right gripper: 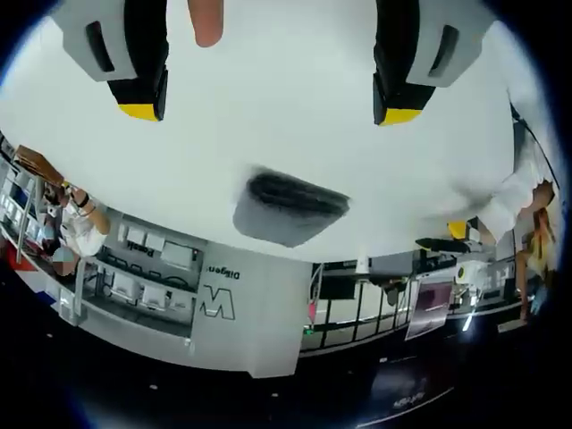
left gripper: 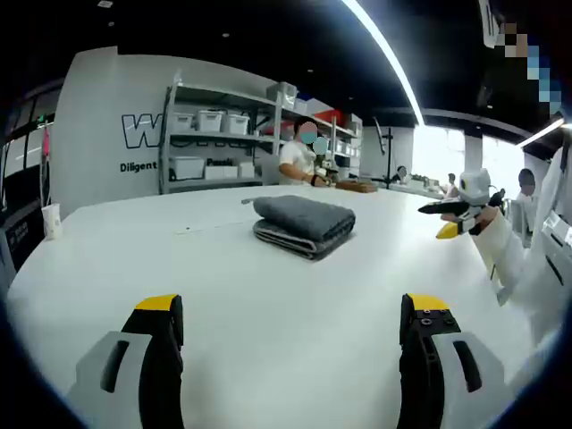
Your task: Open the folded towel by lifting each exposed corner and separating the folded layers until the towel lies flat within the target outline without major curled edges
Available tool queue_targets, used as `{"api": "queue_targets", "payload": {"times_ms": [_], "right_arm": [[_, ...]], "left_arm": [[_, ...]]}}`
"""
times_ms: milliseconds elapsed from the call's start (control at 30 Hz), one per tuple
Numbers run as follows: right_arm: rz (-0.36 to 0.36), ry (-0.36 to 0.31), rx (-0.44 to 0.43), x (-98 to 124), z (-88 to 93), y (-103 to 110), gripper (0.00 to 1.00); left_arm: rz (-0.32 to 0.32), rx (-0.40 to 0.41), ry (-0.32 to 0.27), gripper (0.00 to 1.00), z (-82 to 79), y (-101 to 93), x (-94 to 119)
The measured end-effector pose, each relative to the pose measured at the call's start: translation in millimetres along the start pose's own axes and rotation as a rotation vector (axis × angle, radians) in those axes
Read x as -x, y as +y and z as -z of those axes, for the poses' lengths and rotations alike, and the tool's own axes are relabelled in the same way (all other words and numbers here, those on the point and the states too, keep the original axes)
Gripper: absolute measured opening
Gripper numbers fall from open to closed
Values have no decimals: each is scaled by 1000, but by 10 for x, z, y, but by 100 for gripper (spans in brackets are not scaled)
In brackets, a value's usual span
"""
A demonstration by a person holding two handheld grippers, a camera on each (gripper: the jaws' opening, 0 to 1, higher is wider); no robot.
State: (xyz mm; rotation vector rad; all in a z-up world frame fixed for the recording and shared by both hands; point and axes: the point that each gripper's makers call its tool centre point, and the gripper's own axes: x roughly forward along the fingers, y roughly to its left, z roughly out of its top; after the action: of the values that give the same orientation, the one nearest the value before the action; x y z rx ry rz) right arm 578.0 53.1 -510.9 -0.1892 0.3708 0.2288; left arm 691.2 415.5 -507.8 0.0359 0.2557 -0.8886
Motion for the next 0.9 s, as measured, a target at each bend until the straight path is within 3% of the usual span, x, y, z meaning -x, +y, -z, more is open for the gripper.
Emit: {"api": "queue_targets", "payload": {"times_ms": [533, 900], "right_arm": [[-3, 11, 15, -21, 0, -28, 96], [4, -8, 95, -100, -280, -174, 92]], "left_arm": [[-2, 2, 1, 100, 3, 3, 0], [0, 3, -4, 100, -6, -4, 8]]}}
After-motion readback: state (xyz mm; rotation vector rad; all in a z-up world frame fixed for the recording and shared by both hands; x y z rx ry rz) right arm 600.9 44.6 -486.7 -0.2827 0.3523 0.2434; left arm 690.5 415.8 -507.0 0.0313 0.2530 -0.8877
